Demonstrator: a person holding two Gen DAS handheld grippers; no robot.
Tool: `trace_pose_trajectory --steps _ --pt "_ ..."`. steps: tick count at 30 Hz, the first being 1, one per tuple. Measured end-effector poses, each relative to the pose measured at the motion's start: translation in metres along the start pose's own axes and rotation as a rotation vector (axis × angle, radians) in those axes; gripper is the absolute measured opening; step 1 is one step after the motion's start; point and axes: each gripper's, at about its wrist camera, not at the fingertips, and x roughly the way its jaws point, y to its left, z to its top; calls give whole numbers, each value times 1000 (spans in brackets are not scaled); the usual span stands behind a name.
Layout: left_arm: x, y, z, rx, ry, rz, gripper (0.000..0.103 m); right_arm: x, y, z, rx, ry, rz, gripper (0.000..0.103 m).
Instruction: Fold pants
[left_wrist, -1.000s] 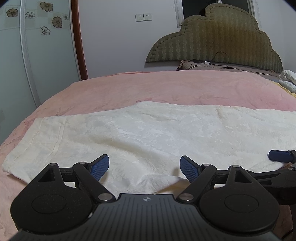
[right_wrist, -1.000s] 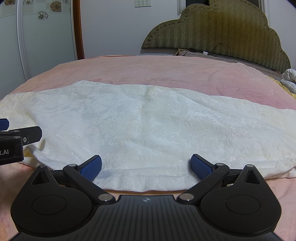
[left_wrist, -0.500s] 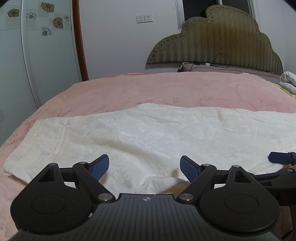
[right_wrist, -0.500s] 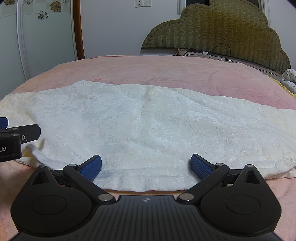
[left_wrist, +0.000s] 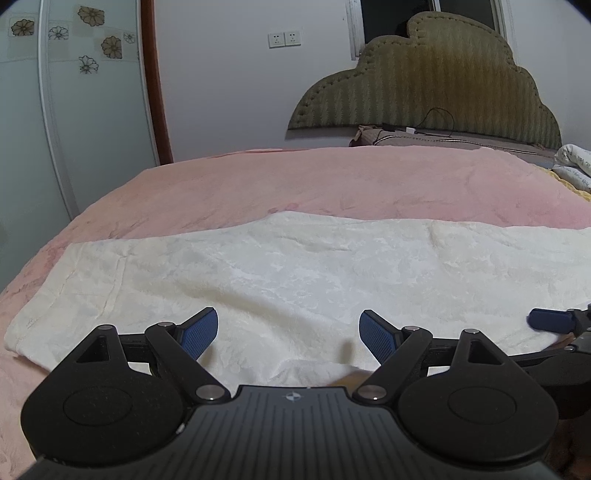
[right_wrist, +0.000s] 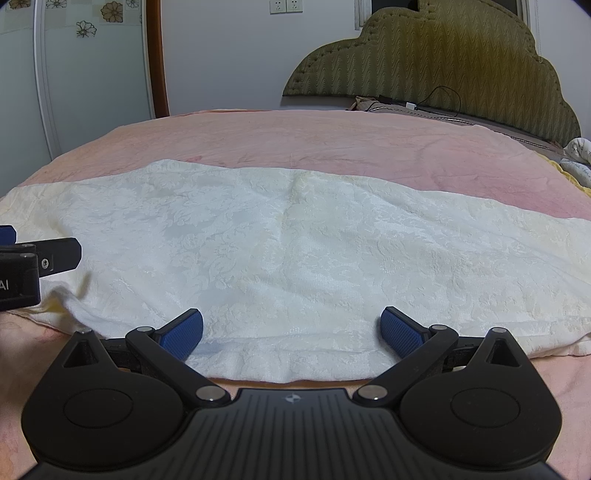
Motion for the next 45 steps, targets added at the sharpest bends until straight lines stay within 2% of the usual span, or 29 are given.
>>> trace_pose_trajectory --steps 3,6,11,13,14,16,18,20,22,25,26,28,31,37,39,41,42,43,45 --pt "-4 -7 5 18 -23 -19 87 1 0 2 -35 -2 4 103" --pt "-3 -13 7 28 -33 -28 88 -1 -8 2 -87 -1 56 103" --pt "2 -22 6 53 -24 -35 88 2 -18 8 -41 1 132 103" --pt "0 -19 6 39 -40 -35 90 -5 -30 11 31 -7 168 103" --pt "-1 -18 7 34 -41 -34 91 -12 -36 11 57 -16 156 103" --pt "-1 -17 9 36 -42 -25 91 -36 -59 9 94 -90 109 103" --pt "0 -16 10 26 -35 -32 91 -56 -87 8 104 -138 21 103" --pt "0 -16 11 19 -25 -56 91 -77 -125 5 201 -188 -116 103" --pt "0 -18 11 28 -27 -59 91 -92 -174 -1 424 -185 -194 103" --pt "0 -21 12 45 -36 -61 91 -104 -250 -32 854 -165 -155 103" --pt "1 -22 13 48 -35 -64 91 -104 -264 -41 926 -146 -147 103" --pt "2 -24 14 57 -33 -68 91 -103 -275 -52 963 -164 -113 102" --pt "4 -30 16 77 -32 -77 91 -99 -274 -47 940 -154 -133 103" --pt "5 -44 19 121 -56 -90 91 -80 -301 -45 978 -277 -115 101" --pt "10 -47 21 119 -50 -94 91 -73 -309 -40 980 -286 -111 88" --pt "15 -49 24 110 -35 -103 91 -64 -321 -41 1036 -272 -118 28" --pt "18 -48 25 108 -29 -108 91 -60 -327 -45 1074 -268 -119 21" --pt "20 -49 26 110 -26 -112 91 -57 -331 -48 1097 -274 -98 19" --pt "27 -51 31 110 -18 -119 91 -59 -327 -44 1040 -286 -103 16"
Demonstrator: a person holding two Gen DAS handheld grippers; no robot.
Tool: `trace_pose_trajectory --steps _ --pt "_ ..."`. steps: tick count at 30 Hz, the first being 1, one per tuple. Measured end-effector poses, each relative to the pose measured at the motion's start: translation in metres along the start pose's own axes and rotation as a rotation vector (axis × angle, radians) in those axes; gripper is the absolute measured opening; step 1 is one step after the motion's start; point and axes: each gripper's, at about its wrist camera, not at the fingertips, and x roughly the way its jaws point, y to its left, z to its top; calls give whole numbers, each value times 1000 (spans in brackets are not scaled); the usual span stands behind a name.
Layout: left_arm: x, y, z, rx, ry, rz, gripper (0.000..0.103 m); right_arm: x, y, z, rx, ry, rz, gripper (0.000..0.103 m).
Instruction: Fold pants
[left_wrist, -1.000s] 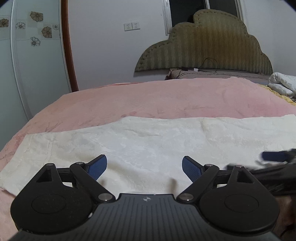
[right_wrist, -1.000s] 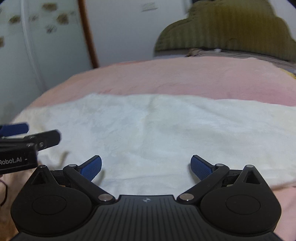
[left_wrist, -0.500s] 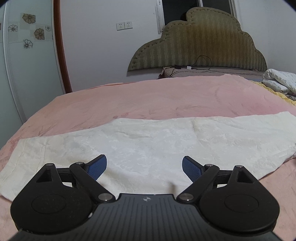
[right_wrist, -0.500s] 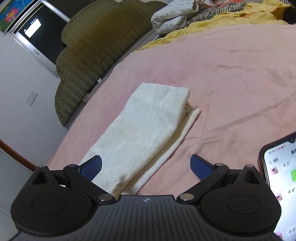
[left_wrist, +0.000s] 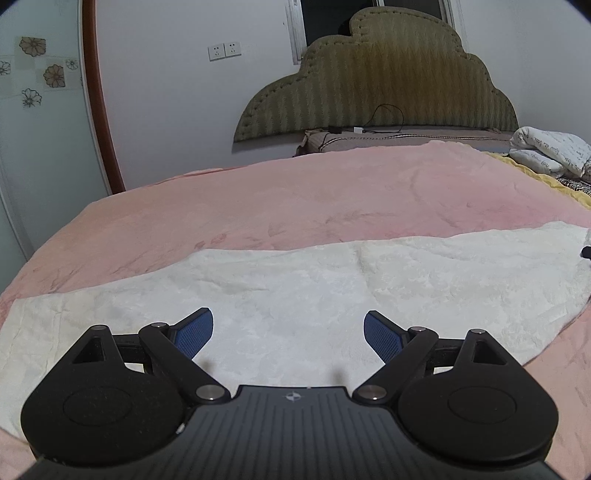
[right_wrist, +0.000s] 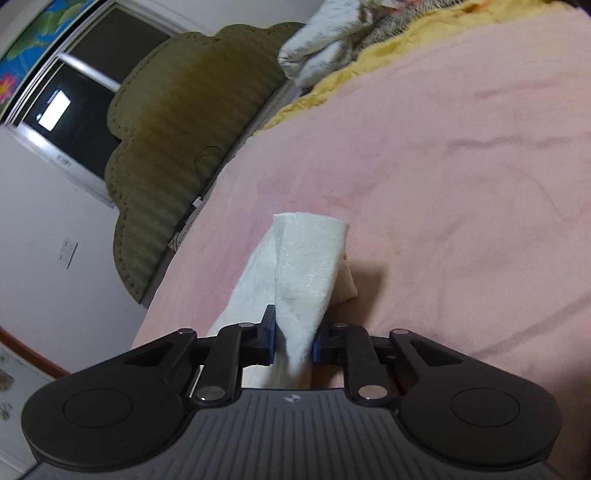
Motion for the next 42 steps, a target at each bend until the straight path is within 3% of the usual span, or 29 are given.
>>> trace_pose_trajectory --steps 2,5,7,10,14,17,23,27,28,29,30,31,32,34,42 --pt "9 3 8 -28 22 -35 91 -7 20 -2 -137 -34 -9 14" --pt "27 11 25 -126 80 -157 91 -23 67 -11 -404 -94 1 12" --pt "37 15 34 -223 112 -263 90 -35 106 -31 -639 -139 23 12" --pt "49 23 46 -421 165 -479 91 -48 150 -76 -927 -162 89 12" --pt "84 14 54 -615 297 -749 95 -52 172 -124 -1089 -112 157 11" --pt "113 0 49 -703 388 -825 95 -56 178 -149 -1155 -86 203 12" --pt "162 2 30 -894 525 -829 95 -63 179 -178 -1282 -46 247 12" --pt "178 16 22 -978 559 -848 95 -64 183 -193 -1372 -44 273 12" --pt "178 16 22 -962 566 -853 93 -62 185 -193 -1375 -38 278 12" --pt "179 15 23 -943 572 -852 79 -62 186 -194 -1377 -34 282 12" --pt "178 12 24 -919 574 -858 54 -61 187 -196 -1385 -33 282 12" --pt "177 11 25 -887 580 -859 39 -60 188 -197 -1402 -37 278 12" --pt "175 7 27 -849 585 -848 13 -62 188 -202 -1417 -42 275 12" --pt "164 8 34 -750 536 -784 5 -60 191 -203 -1433 -37 279 12" --pt "90 62 69 -359 220 -463 6 -51 237 -235 -1492 -2 450 12"
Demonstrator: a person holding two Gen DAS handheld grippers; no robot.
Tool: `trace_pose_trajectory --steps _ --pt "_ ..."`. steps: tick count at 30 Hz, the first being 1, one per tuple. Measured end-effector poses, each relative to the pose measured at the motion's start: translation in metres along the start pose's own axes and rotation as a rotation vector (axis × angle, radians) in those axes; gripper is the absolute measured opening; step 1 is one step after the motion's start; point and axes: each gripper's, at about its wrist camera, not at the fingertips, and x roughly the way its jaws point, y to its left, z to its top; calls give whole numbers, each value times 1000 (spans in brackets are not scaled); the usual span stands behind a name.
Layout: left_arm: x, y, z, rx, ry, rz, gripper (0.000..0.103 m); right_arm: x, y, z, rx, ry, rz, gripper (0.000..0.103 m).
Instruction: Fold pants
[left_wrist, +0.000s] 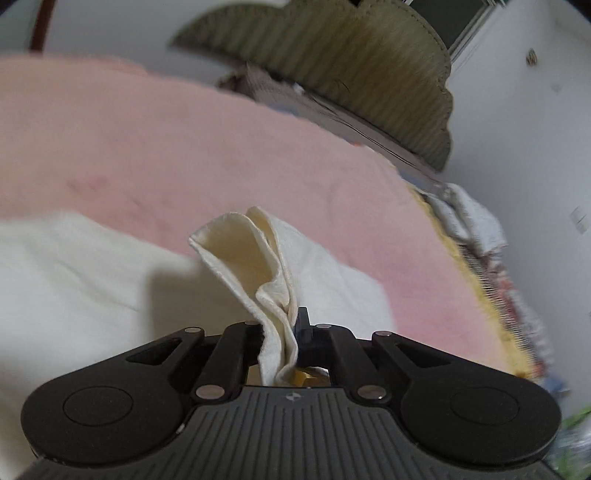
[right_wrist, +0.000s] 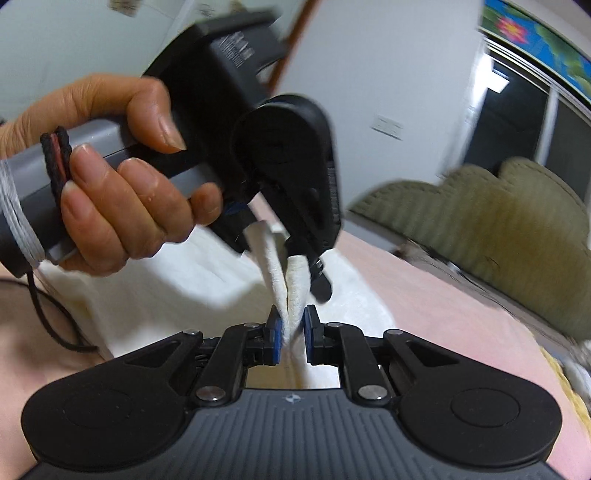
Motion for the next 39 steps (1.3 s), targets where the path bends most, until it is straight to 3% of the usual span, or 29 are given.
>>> trace_pose_trajectory --steps 2,5,7,8,9,12,15,18,21,23,25,27,31,36,39 --pt "-13 10 -7 72 -17 97 8 10 15 7 -12 -6 61 12" --pt "-14 26 -30 147 28 239 15 26 36 11 -9 30 165 12" --pt "-9 41 -43 166 65 283 28 39 49 11 -19 98 242 14" --pt "-9 47 -48 171 66 288 40 44 55 9 -34 128 253 17" --pt "-13 51 -52 175 52 294 53 46 60 7 -61 145 245 17" --pt "-48 70 -56 188 -34 371 71 35 58 8 -107 153 252 18" --pt "-74 82 -55 202 -93 511 74 12 30 13 17 105 377 18" --pt "-85 90 -57 225 -77 609 73 8 4 19 153 60 378 18" --pt "-98 82 -69 262 -72 533 75 28 12 22 119 101 310 18" --pt "-90 77 -82 333 -28 514 80 41 25 22 70 127 313 18" --pt "-77 75 -95 439 9 599 80 47 36 21 32 138 334 18" --pt "-71 75 -101 483 -20 649 82 47 58 12 -52 149 263 18" --pt "-93 76 -83 347 -94 596 79 56 62 11 -56 135 212 18" --pt "-112 74 -53 114 -115 301 80 51 66 11 -74 132 253 18" --pt "-103 75 -45 30 -70 215 77 54 68 8 -106 152 202 19"
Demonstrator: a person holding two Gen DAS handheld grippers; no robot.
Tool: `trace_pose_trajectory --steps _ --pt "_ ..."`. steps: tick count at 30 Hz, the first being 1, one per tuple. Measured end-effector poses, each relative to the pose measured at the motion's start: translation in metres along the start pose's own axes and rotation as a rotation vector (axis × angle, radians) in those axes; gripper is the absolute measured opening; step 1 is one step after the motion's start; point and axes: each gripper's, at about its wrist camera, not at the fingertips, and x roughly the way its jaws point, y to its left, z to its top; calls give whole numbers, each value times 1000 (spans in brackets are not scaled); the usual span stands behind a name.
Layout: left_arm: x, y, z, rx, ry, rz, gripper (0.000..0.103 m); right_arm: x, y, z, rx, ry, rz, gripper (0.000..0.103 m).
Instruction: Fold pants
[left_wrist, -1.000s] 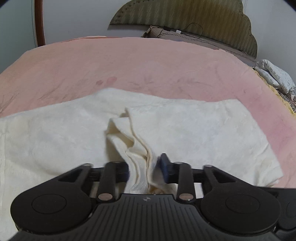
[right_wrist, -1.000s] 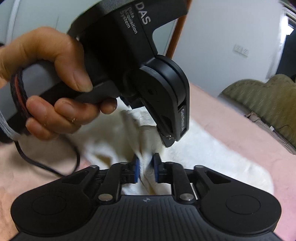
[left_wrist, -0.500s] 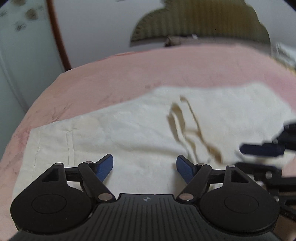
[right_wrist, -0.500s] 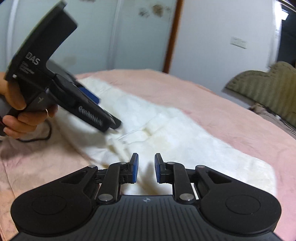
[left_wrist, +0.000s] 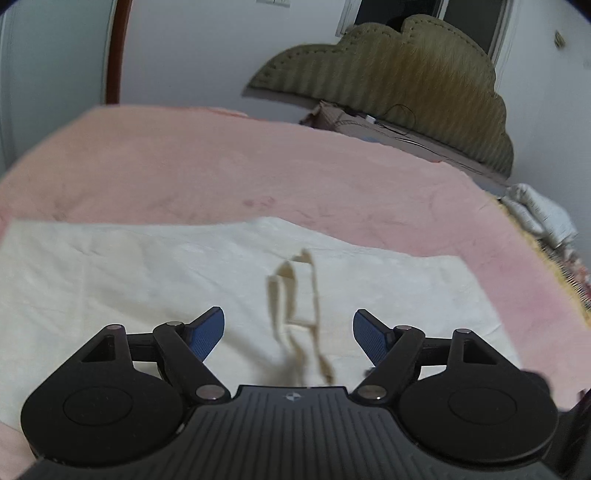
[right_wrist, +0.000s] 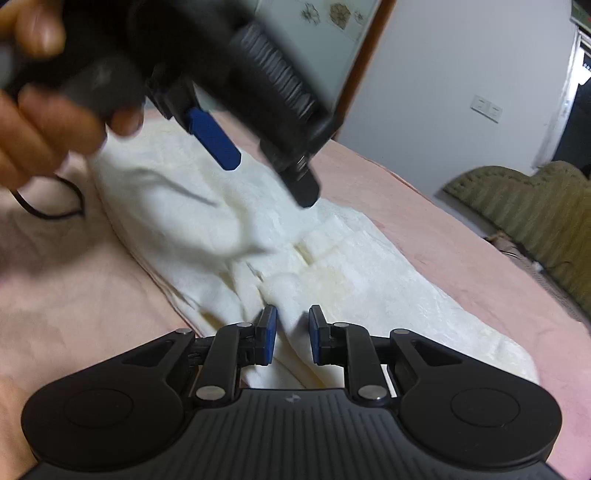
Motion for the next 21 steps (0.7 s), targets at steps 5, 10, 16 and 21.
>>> trace_pose_trajectory --steps 5,10,16,21 --pt "18 0 -1 -126 77 -109 76 2 13 -3 -107 3 -58 24" --pt "29 3 -5 -215 132 -155 76 5 -2 -3 15 -23 -6 15" --pt "37 8 -3 -336 182 -279 77 -19 -59 -11 383 -128 157 8" --pt "72 11 -6 -486 245 -268 69 -27 -78 -18 494 -173 206 8"
